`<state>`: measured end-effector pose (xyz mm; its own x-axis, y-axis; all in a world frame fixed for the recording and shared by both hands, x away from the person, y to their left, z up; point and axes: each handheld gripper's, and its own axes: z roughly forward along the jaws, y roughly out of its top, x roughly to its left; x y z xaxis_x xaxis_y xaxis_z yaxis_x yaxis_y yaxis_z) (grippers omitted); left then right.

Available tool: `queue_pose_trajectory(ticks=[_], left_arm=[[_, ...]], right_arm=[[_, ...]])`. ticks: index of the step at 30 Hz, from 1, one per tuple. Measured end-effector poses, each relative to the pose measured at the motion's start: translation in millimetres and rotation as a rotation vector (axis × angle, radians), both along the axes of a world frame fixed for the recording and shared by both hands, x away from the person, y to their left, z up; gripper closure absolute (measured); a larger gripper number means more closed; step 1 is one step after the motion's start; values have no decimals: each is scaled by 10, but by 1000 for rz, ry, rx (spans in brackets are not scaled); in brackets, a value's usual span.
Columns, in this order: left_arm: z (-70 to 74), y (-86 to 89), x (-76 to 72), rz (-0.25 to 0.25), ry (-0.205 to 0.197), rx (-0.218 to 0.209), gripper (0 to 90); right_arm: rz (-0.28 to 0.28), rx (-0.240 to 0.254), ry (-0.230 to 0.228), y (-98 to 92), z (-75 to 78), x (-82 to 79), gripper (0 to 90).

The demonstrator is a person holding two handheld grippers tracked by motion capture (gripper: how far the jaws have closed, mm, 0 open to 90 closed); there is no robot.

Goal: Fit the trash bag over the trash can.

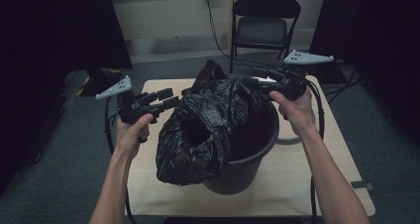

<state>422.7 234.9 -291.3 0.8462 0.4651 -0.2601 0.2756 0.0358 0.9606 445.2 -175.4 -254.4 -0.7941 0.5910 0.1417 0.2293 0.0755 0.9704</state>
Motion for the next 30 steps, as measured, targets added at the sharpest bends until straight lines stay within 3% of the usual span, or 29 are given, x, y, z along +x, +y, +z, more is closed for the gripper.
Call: queue_pose_trajectory(ticks=[3,7,10,12,14,19,20,23,24,27,30], left_arm=[[-56,-100,110,-16,28,7,446],[-120,-101,111,-54,28,12,721],[-107,-33,54,-27,8,-8,872],[-107,22,17,-15,6,-9,897],[-124,76,-25,19,9,19,900],[-187,192,-271,35,19,-5,900],[-181,190,-346,51,-1,29,900],[-211,221,-548,62,-27,12,900],[-227,229,-592,77,-26,33,900],[-310,230,-701,67,-4,32,900],[-343,244,-753,55,-16,47,779]], right_arm=[[7,0,-6,11,8,-17,482],[12,-2,-4,9,12,-42,459],[9,-2,-3,1,15,-47,454],[9,2,-2,0,17,-45,453],[10,0,-3,9,16,-46,453],[9,-4,0,18,4,-30,453],[9,-8,3,21,2,-25,452],[8,-7,4,27,-3,-14,450],[9,-7,5,29,-3,-18,450],[12,-11,8,39,-4,-20,446],[20,-16,4,45,6,-33,442]])
